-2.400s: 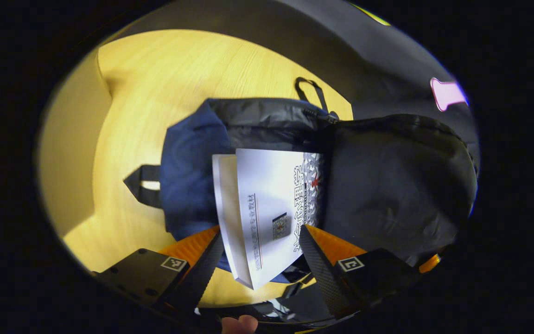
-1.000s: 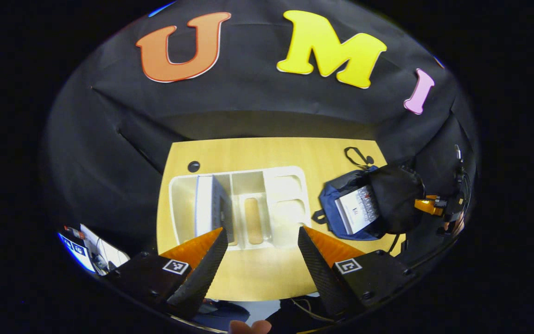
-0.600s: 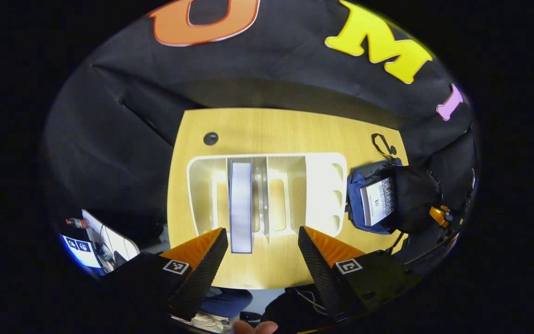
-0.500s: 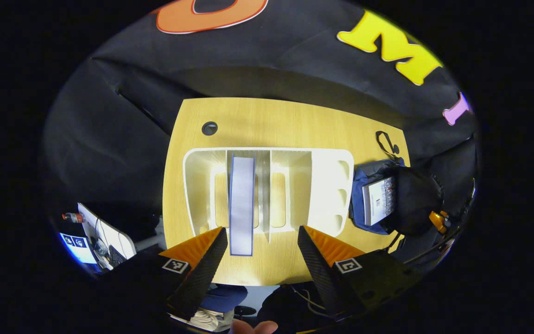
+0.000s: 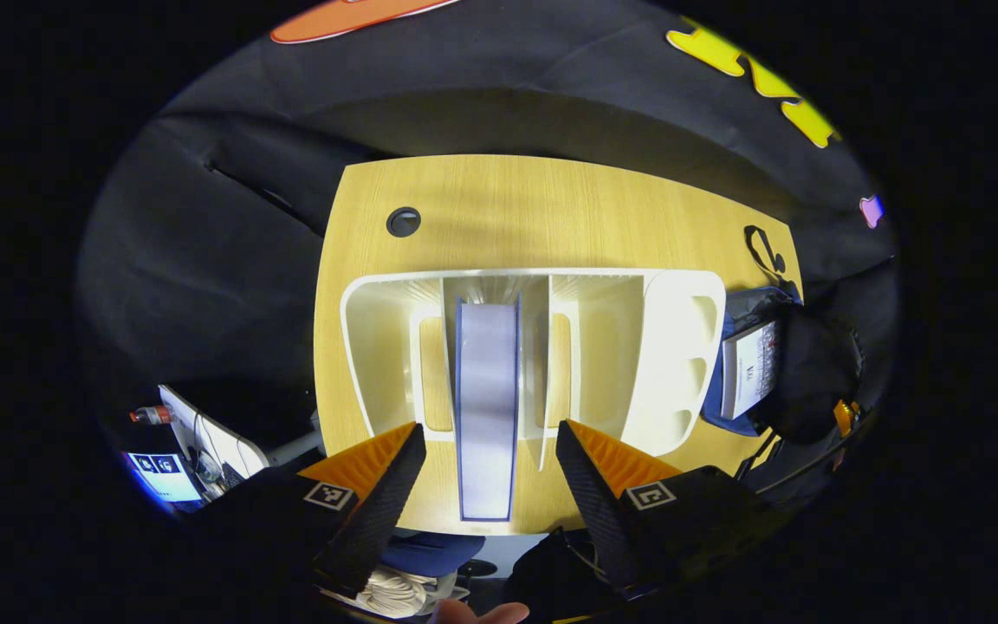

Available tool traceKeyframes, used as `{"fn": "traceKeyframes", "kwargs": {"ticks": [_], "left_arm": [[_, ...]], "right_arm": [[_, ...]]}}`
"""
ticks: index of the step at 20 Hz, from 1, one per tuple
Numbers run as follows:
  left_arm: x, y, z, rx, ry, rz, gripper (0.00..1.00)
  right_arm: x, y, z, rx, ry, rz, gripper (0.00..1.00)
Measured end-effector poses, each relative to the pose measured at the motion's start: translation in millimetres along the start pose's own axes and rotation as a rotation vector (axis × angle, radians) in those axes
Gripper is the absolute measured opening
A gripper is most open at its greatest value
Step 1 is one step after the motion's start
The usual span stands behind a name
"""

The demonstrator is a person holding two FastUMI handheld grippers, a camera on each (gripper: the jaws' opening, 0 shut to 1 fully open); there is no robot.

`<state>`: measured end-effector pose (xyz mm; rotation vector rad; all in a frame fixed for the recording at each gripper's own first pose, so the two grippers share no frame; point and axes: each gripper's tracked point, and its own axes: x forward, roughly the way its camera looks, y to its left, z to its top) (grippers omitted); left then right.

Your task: Open the schoolbag, grab two books from the bookshelf and put them into the schoolbag.

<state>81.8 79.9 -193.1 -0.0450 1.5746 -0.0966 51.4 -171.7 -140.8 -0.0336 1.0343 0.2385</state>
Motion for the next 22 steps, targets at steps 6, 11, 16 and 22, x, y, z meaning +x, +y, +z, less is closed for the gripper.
{"fn": "traceKeyframes", "kwargs": {"ticks": [6,11,16,22], "left_arm": [[14.6,5.1,-2.2,-0.011,0.031,0.005,0.85],[26.7,5.1,-6.3,-0.041,0.045,0.014,0.65],[27.3,3.9,-12.6,-0.06,0.062,0.004,0.47],[-1.5,15.5,-21.4,-0.047,-0.017,0.015,0.36]], "right_arm": [[3.8,3.1,3.7,0.004,-0.001,0.008,0.0],[6.9,4.0,1.8,0.013,0.001,0.011,0.0],[7.7,2.9,0.4,0.02,0.002,0.016,0.0],[11.8,8.9,1.0,0.013,-0.004,0.037,0.0]]}}
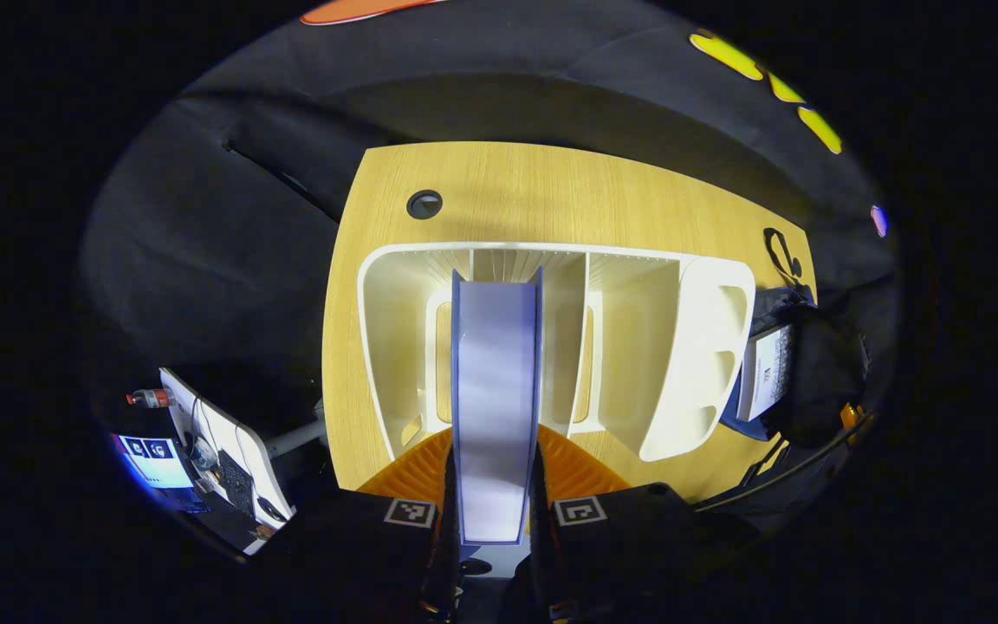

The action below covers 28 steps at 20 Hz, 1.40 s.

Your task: Open the schoolbag, grab two books from the bookshelf and put them into the schoolbag.

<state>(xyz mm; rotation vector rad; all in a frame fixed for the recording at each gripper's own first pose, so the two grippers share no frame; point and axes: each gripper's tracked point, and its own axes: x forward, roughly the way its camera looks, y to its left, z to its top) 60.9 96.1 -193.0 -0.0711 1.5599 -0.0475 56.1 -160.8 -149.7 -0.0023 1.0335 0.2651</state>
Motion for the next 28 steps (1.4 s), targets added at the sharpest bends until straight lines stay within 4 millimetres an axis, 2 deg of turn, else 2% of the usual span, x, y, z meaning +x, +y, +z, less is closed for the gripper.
{"fn": "traceKeyframes", "kwargs": {"ticks": [4,9,10,12,14,16,17,18,20,21,22,24,25,27,28], "left_arm": [[-46.2,4.9,-29.7,-0.002,-0.05,-0.056,0.35],[-118.6,12.5,-58.0,-0.065,-0.177,-0.12,0.35],[-131.7,15.3,-62.7,-0.077,-0.199,-0.126,0.35],[-152.5,19.0,-75.0,-0.081,-0.227,-0.144,0.35],[-168.0,10.2,-84.0,-0.104,-0.253,-0.186,0.35],[-181.1,-9.8,-87.6,-0.135,-0.281,-0.264,0.35],[-184.6,-19.8,-87.5,-0.141,-0.295,-0.302,0.35],[-187.7,-33.1,-85.5,-0.14,-0.31,-0.336,0.35],[-196.4,-62.0,-86.2,-0.121,-0.337,-0.413,0.35],[-200.2,-78.5,-85.5,-0.105,-0.352,-0.461,0.38],[-203.4,-94.6,-81.7,-0.093,-0.368,-0.506,0.35],[-206.9,-131.4,-77.0,-0.077,-0.385,-0.609,0.38],[-207.8,-150.9,-74.7,-0.069,-0.39,-0.653,0.34],[-200.7,-180.1,-72.5,-0.048,-0.388,-0.721,0.34],[-196.5,-194.2,-73.7,-0.045,-0.376,-0.756,0.34]], "right_arm": [[-0.2,1.9,-0.9,-0.012,-0.005,0.007,0.0],[-2.9,1.1,-2.2,-0.022,-0.013,0.008,0.0],[-3.3,1.0,-1.5,-0.024,-0.013,0.008,0.03],[-3.8,2.4,-1.6,-0.028,-0.016,0.01,0.0],[-4.5,2.4,-3.2,-0.026,-0.017,0.013,0.0],[-3.1,1.8,-3.6,-0.024,-0.019,0.014,0.0],[-3.2,2.0,-4.3,-0.02,-0.02,0.014,0.03],[-4.1,1.9,-4.4,-0.017,-0.021,0.015,0.0],[-4.2,1.0,-4.9,-0.012,-0.023,0.012,0.0],[-4.6,1.7,-5.5,-0.01,-0.023,0.013,0.0],[-4.5,1.0,-5.6,-0.007,-0.024,0.012,0.0],[-4.8,-0.8,-8.8,0.0,-0.023,0.01,0.0],[-6.4,-2.2,-10.0,0.002,-0.023,0.009,0.03],[-7.0,-5.3,-11.2,0.008,-0.024,0.004,0.03],[-7.3,-7.7,-10.7,0.013,-0.026,0.003,0.0]]}}
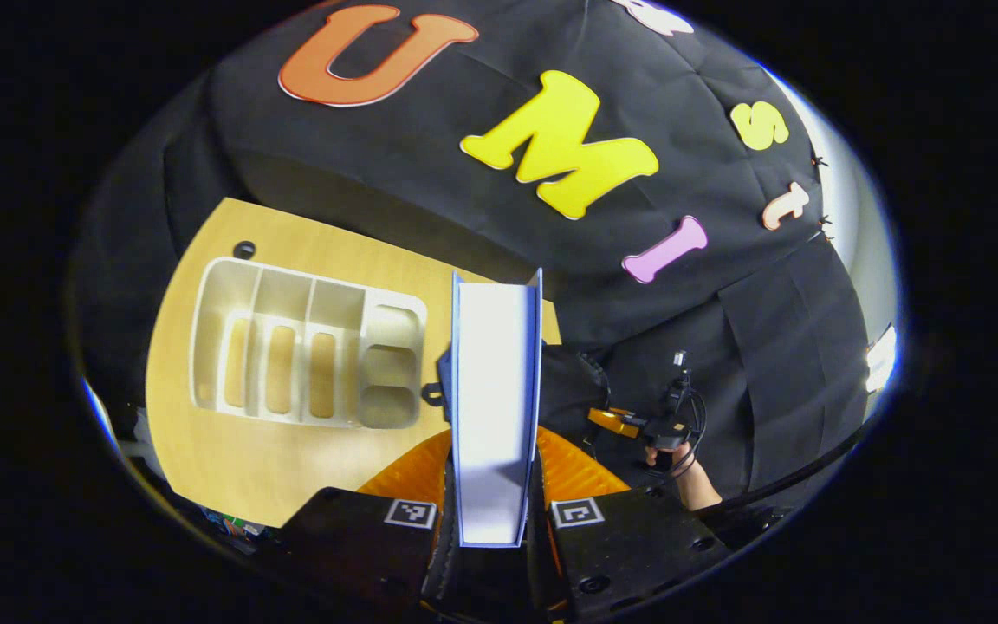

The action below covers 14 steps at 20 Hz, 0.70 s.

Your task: Open the schoolbag, grab two books from the bookshelf and put them into the schoolbag.

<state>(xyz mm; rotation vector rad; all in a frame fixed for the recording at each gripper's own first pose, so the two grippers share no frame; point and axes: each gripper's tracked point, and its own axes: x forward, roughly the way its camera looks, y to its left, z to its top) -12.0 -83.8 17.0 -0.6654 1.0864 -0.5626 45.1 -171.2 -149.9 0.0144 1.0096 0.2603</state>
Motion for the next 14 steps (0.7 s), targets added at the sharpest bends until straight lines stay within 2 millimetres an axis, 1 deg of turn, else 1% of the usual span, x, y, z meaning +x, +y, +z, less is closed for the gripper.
{"fn": "traceKeyframes", "kwargs": {"ticks": [1,2,4,6,9,11,13,14], "left_arm": [[12.4,-8.3,-6.9,-0.013,0.016,-0.032,0.34],[24.8,-14.2,-14.8,-0.026,0.034,-0.061,0.34],[54.6,-19.2,-31.8,-0.041,0.071,-0.093,0.34],[86.6,-15.6,-51.2,-0.061,0.104,-0.101,0.34],[128.4,-9.4,-78.9,-0.071,0.125,-0.096,0.34],[157.7,-9.5,-96.7,-0.075,0.148,-0.099,0.34],[186.7,-6.6,-110.3,-0.087,0.164,-0.097,0.34],[199.7,-4.3,-115.1,-0.092,0.167,-0.093,0.39]], "right_arm": [[-1.1,-2.1,-1.4,0.005,-0.002,-0.002,0.03],[-1.6,-5.2,-1.4,0.007,-0.003,-0.006,0.0],[-2.4,-8.9,-0.9,0.018,-0.007,-0.008,0.0],[-3.8,-13.7,-0.4,0.026,-0.011,-0.014,0.0],[-3.7,-17.4,-2.9,0.037,-0.01,-0.01,0.0],[-4.2,-19.9,-2.3,0.037,-0.008,-0.009,0.0],[-4.7,-21.4,-1.2,0.027,-0.005,-0.01,0.0],[-5.8,-22.2,-0.4,0.024,-0.004,-0.012,0.0]]}}
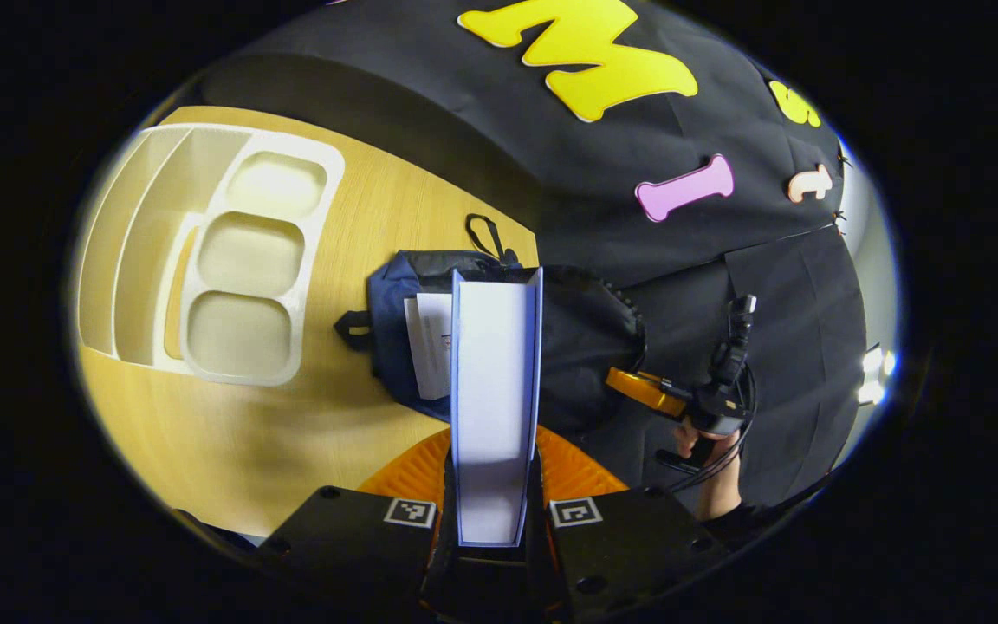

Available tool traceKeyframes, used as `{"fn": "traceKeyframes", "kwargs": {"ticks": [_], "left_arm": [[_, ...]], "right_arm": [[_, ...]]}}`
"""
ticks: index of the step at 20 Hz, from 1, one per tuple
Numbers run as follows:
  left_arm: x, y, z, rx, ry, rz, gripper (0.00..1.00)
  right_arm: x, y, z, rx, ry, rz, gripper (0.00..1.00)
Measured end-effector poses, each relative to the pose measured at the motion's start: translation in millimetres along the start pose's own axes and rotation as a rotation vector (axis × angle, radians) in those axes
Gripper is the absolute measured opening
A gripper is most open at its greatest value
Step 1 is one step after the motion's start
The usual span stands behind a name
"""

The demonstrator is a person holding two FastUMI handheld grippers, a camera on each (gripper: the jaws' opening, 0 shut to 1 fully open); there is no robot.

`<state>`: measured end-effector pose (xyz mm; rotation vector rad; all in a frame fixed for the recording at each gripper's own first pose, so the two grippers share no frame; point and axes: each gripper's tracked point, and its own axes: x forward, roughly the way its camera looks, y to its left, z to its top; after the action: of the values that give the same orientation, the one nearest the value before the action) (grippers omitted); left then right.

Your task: Open the schoolbag, grab two books from the bookshelf and put them into the schoolbag.

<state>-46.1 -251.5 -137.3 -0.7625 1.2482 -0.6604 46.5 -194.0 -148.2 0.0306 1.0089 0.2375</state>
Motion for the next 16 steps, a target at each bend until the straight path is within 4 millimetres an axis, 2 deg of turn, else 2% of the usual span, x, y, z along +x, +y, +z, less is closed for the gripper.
{"fn": "traceKeyframes", "kwargs": {"ticks": [1,2,3,4,9,10,11,16], "left_arm": [[12.7,3.3,-2.5,-0.008,0.003,-0.001,0.34],[23.7,4.9,-4.4,-0.019,0.007,-0.004,0.34],[34.3,7.2,-5.2,-0.029,0.006,-0.007,0.39],[44.6,9.1,-2.6,-0.041,0.0,-0.008,0.34],[97.3,12.9,10.0,-0.093,-0.042,-0.04,0.34],[104.9,12.5,9.9,-0.106,-0.038,-0.058,0.39],[114.0,8.9,11.7,-0.116,-0.039,-0.072,0.34],[145.6,7.6,15.1,-0.128,-0.034,-0.121,0.34]], "right_arm": [[0.4,-0.5,0.4,-0.007,0.001,-0.002,0.0],[0.2,-0.7,2.6,-0.014,0.002,-0.004,0.0],[-0.1,-0.8,3.4,-0.022,0.003,-0.006,0.0],[0.0,0.6,5.4,-0.028,0.005,-0.004,0.0],[-3.6,2.7,9.2,-0.041,0.009,0.002,0.0],[-4.0,2.9,10.7,-0.043,0.01,0.002,0.0],[-5.2,3.0,11.5,-0.045,0.011,0.004,0.0],[-14.9,10.0,23.5,-0.05,-0.009,0.013,0.0]]}}
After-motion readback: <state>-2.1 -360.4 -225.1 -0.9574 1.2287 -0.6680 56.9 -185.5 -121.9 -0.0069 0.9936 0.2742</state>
